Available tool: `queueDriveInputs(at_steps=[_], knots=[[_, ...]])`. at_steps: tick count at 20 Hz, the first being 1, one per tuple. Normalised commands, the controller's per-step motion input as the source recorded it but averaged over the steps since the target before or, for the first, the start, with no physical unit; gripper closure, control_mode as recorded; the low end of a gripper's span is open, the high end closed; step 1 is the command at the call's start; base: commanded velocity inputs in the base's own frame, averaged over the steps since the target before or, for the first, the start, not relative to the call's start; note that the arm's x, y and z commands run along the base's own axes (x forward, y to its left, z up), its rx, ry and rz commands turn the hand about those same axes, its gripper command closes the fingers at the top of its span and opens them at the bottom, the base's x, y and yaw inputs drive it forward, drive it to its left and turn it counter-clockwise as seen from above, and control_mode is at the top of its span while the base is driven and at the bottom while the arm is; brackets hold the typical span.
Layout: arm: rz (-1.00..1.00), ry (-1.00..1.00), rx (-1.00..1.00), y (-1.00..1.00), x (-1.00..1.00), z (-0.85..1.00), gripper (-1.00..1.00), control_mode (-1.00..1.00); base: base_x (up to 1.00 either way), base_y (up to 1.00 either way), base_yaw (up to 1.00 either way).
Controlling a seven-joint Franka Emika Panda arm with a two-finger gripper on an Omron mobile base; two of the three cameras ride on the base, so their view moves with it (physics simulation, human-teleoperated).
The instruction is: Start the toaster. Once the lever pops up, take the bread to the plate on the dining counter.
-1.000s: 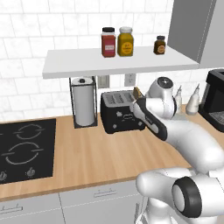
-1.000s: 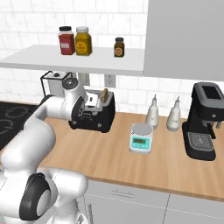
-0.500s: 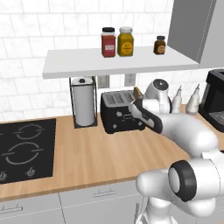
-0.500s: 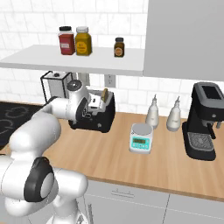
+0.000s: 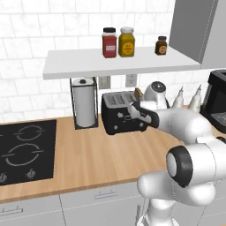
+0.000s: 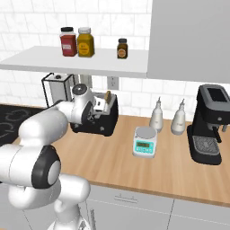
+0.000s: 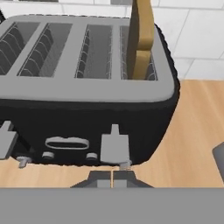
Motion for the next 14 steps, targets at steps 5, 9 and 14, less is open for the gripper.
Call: queueDriveInputs(at_steps=[5,9,14], knots=[[0.0,0.0,0.0,0.0,0.11,-0.18,1.0,-1.0,0.0,0.0,0.0],[0.0,0.0,0.01,0.0,0.07,-0.26,1.0,-1.0,0.0,0.0,0.0],[0.0,0.0,0.02,0.0,0.03,-0.2,1.0,-1.0,0.0,0.0,0.0]])
